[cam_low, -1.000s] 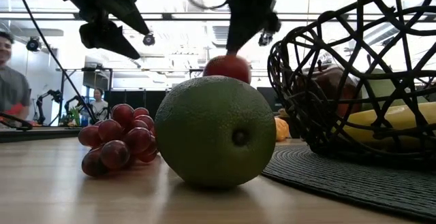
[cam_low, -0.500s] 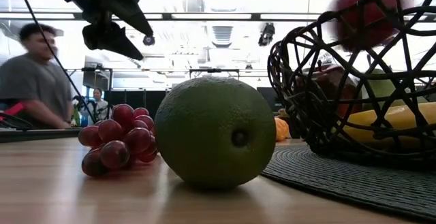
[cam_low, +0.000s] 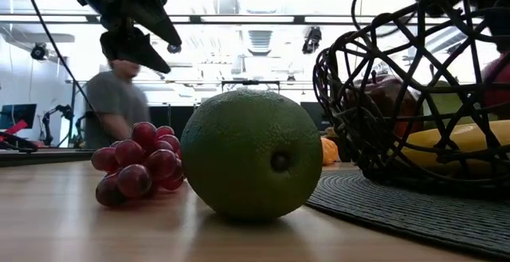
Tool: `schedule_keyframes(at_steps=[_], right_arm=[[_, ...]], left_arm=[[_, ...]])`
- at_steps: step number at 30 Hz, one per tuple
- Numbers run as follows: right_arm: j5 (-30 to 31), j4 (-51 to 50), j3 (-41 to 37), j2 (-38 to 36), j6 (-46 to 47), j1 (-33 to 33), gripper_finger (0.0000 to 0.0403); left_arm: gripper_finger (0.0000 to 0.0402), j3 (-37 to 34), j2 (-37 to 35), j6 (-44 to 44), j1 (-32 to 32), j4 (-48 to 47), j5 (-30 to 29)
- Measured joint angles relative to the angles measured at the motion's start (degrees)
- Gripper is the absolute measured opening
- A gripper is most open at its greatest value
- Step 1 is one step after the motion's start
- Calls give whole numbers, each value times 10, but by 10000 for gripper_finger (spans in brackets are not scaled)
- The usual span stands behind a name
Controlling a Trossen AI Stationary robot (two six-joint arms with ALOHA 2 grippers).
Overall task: Build produce basket
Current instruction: Put the pomegranate into the black wire basket
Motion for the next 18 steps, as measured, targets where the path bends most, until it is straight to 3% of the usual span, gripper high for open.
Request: schedule_keyframes(at_steps=[9,18], right_arm=[[6,43,-52,17,-1,-2,13],[67,27,-38,17,-4,-2,33]], left_arm=[[338,1,-1,-1,0,13,3],[338,1,-1,-3,0,18,3]])
